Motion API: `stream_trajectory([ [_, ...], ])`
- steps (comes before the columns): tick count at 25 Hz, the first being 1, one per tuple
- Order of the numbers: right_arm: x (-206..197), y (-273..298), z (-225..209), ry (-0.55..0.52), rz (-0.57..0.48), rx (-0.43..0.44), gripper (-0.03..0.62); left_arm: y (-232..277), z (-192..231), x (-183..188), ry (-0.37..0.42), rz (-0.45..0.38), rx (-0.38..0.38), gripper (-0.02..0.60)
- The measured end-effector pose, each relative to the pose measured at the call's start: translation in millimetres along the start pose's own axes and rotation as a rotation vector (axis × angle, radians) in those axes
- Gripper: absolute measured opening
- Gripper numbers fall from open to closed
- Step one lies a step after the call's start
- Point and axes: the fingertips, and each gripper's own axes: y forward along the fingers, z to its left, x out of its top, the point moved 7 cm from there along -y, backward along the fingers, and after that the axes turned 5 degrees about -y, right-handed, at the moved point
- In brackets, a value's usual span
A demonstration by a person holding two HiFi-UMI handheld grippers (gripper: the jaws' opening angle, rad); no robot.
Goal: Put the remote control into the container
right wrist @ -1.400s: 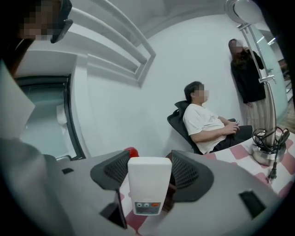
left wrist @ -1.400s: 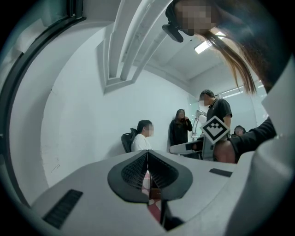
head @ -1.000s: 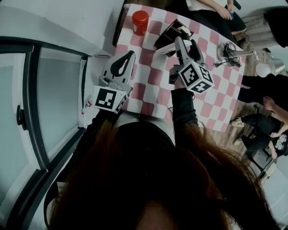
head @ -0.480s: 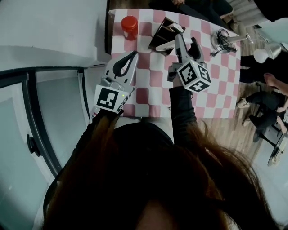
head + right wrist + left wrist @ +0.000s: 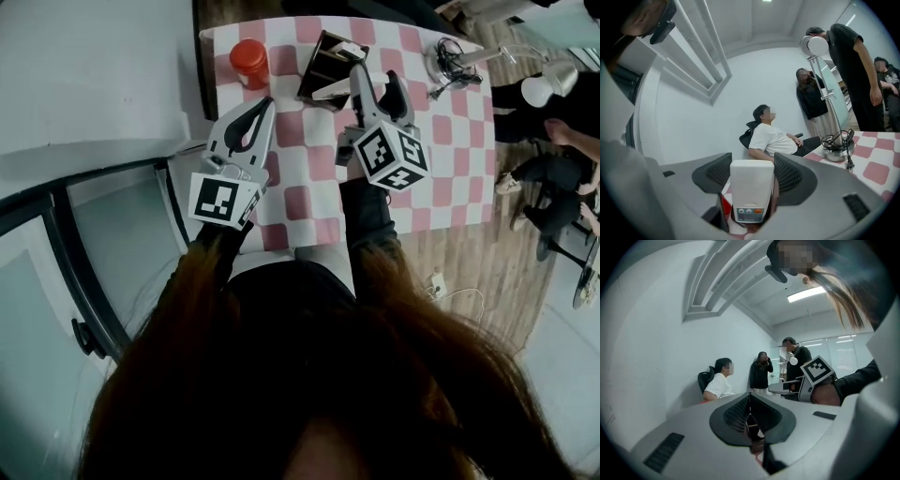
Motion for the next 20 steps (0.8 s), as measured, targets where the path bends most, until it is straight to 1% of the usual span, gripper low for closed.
stream_trajectory([
  [5,-4,-4,1,0.007,-0.057,-0.066,0.270,12,-1,-1,0.007,0.005,-0.066,0.009],
  [8,-13,-8,5,-0.007,-0.067,-0.096,0.270,14,1,-4,0.008,0.016,-0.088,0.009],
  [14,-31,-13,22,-0.116,-0.023,-0.122,0.270,17,6,-13,-0.009,0.030,-0.098,0.009],
  [20,-46,-5,25,-0.143,0.058,-0.140,0.270,19,7,-18,-0.021,0.035,-0.100,0.009],
])
